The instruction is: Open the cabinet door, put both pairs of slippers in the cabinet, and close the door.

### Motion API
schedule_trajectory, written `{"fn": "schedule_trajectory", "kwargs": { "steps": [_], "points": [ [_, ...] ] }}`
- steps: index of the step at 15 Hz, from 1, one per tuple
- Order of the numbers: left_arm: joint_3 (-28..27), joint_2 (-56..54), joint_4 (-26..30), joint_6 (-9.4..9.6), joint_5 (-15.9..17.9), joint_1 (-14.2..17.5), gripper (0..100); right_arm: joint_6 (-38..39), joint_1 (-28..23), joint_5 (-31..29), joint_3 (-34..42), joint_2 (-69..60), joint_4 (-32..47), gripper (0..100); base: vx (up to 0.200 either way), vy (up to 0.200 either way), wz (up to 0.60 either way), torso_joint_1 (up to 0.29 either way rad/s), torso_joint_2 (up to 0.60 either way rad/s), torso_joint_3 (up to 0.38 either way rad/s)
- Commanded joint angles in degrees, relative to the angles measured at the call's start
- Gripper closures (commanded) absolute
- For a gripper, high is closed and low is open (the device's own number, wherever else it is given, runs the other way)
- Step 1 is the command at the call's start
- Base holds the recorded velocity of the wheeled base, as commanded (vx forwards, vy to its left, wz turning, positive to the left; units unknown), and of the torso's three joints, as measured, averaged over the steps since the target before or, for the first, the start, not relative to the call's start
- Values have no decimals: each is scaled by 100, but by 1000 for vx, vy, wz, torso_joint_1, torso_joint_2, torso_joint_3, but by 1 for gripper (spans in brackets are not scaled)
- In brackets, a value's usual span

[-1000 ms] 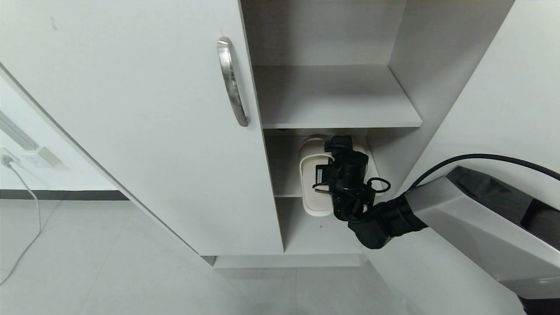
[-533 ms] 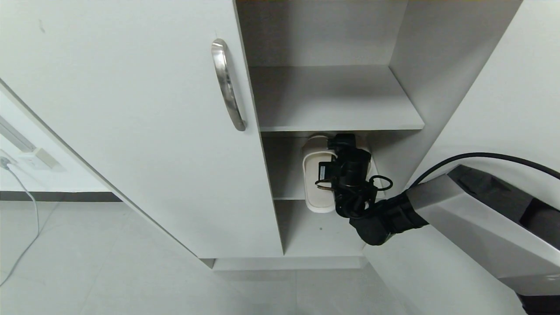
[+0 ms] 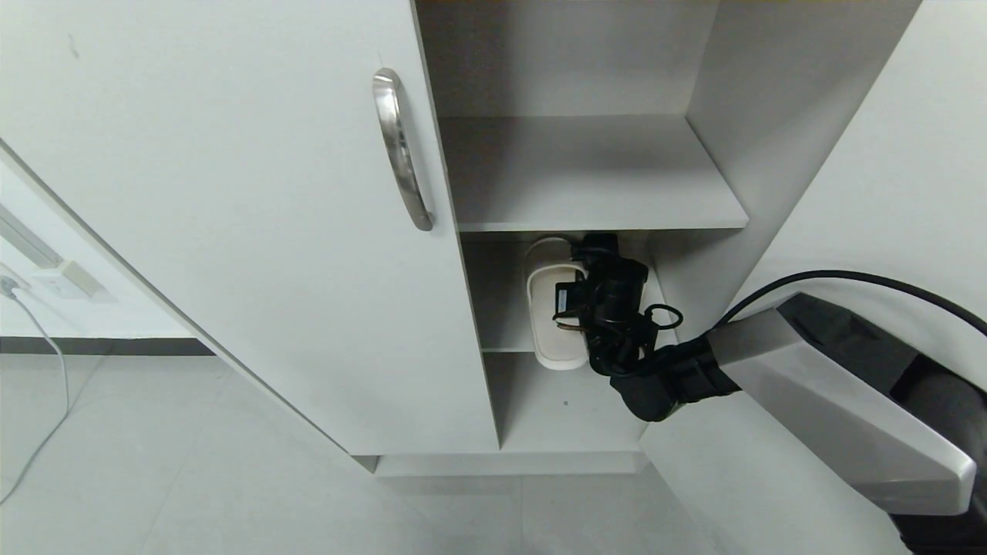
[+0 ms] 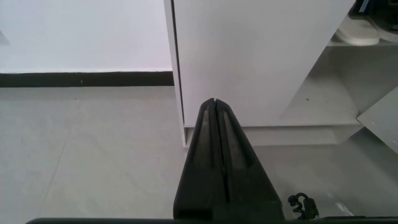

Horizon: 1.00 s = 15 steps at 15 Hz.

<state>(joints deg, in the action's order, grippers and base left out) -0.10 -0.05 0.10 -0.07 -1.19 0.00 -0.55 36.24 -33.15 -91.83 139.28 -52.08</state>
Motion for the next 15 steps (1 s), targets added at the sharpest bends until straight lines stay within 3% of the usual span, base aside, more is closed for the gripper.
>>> {"fn": "schedule_trajectory", "kwargs": {
  "steps": [1, 9, 10, 15],
  "points": [
    [1, 5, -1, -1, -4, 0, 100, -7, -21, 10, -116, 126, 31, 100, 0, 0, 0, 0, 0, 0],
    [1, 5, -1, -1, -4, 0, 100, -15, -56, 10, -195, 196, 31, 100, 0, 0, 0, 0, 0, 0],
    [1, 5, -1, -1, -4, 0, 100, -15, -56, 10, -195, 205, 31, 0, 0, 0, 0, 0, 0, 0],
    [1, 5, -1, -1, -4, 0, 100, -33, -3, -34, 183, -41, -13, 0, 0, 0, 0, 0, 0, 0]
  ]
}}
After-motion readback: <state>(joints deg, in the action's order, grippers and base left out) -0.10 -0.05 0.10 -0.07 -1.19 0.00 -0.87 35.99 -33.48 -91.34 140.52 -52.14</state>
